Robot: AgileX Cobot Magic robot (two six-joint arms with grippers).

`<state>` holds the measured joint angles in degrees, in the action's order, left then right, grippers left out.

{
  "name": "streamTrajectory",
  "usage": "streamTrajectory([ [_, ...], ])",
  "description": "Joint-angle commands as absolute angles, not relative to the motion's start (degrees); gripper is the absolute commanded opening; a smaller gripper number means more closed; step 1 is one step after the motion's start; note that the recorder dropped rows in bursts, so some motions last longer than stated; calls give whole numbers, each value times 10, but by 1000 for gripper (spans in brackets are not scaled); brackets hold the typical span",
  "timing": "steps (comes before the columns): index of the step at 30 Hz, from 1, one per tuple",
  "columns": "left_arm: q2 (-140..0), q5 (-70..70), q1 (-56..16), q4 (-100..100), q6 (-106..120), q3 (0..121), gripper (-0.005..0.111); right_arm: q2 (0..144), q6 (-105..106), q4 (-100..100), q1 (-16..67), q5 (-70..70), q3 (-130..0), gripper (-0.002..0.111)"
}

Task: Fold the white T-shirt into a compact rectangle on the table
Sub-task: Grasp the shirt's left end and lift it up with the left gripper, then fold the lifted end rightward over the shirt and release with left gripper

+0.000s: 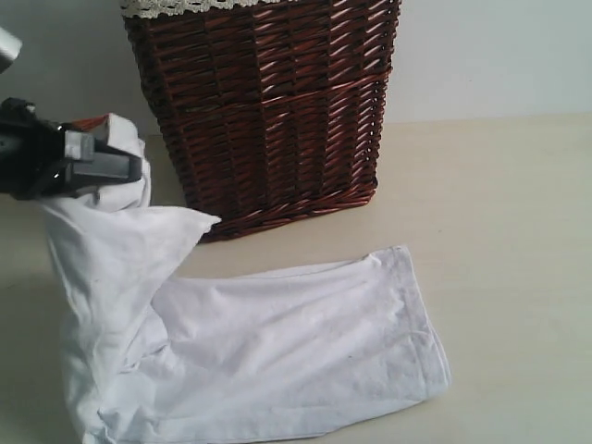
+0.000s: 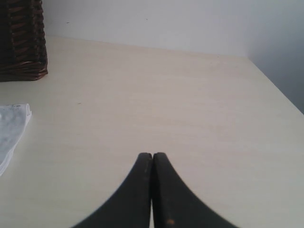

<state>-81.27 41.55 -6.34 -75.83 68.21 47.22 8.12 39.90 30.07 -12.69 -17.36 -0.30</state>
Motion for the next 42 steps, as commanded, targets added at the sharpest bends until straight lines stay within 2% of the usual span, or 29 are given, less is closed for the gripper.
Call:
streamTrajectory([
  [1, -859, 410, -127, -774, 637, 539, 0, 81, 404, 299, -126, -172, 0, 0],
  [7, -915, 406, -213, -774, 621, 588, 0, 81, 404, 301, -126, -172, 0, 0],
  [17, -1026, 277, -456, -818, 700, 665, 0, 81, 404, 301, -126, -172, 0, 0],
  [22, -1124, 252, -510, -854, 755, 743, 2, 81, 404, 301, -126, -172, 0, 0],
  [23, -1135, 253, -514, -861, 755, 754, 5, 81, 404, 301, -126, -172, 0, 0],
  [26, -1167, 254, -527, -875, 755, 796, 31, 81, 404, 301, -126, -172, 0, 0],
  [27, -1178, 253, -533, -879, 755, 815, 49, 81, 404, 301, -126, -172, 0, 0],
  [30, -1183, 253, -538, -880, 755, 835, 79, 81, 404, 301, -126, -172, 0, 0],
  [32, -1181, 252, -538, -879, 755, 843, 88, 81, 404, 301, -126, -172, 0, 0],
  [34, -1168, 238, -538, -873, 755, 843, 85, 81, 404, 301, -126, -172, 0, 0],
  [38, -1131, 238, -526, -755, 740, 843, 62, 81, 404, 301, -126, -172, 0, 0],
  [40, -1114, 291, -517, -651, 688, 840, 51, 81, 404, 301, -126, -172, 0, 0],
  [42, -1101, 367, -505, -574, 615, 836, 45, 81, 404, 301, -126, -172, 0, 0],
])
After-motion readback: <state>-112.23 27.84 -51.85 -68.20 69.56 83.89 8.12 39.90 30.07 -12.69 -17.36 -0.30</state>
